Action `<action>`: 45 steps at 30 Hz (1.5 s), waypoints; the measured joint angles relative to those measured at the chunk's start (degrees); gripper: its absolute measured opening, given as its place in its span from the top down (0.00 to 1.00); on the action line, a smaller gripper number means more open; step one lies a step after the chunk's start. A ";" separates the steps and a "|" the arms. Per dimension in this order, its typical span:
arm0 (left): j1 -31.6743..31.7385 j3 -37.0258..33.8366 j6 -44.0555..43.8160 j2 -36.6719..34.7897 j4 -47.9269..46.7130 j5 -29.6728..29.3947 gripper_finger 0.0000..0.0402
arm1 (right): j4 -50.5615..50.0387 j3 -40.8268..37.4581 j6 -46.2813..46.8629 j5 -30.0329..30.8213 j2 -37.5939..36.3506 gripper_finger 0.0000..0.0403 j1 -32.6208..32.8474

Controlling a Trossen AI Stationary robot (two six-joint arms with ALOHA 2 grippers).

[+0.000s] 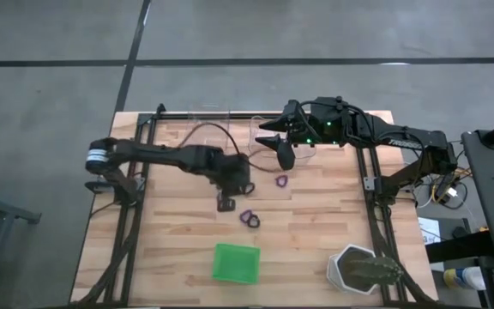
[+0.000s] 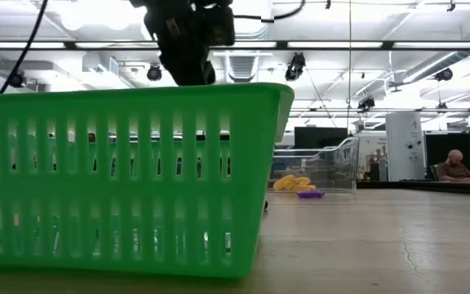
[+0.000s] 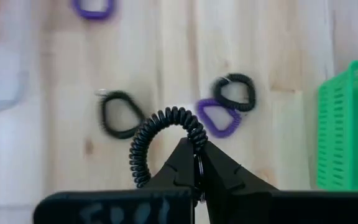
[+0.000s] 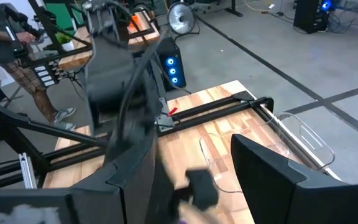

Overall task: Sort spring keychains
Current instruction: Put the middle black spring keychain into the left transparent bin

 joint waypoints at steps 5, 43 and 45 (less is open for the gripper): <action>4.64 -0.13 0.05 -4.60 -2.24 -4.01 0.98 | 0.00 0.00 0.00 0.01 0.00 0.49 0.00; 37.01 -15.22 -6.07 -0.89 8.19 -2.66 0.84 | -0.02 -0.34 -1.53 0.50 -0.07 0.49 0.00; 37.01 -14.72 -6.10 -0.89 8.48 -2.53 0.78 | 0.03 -0.93 -1.41 1.17 -0.07 0.49 0.02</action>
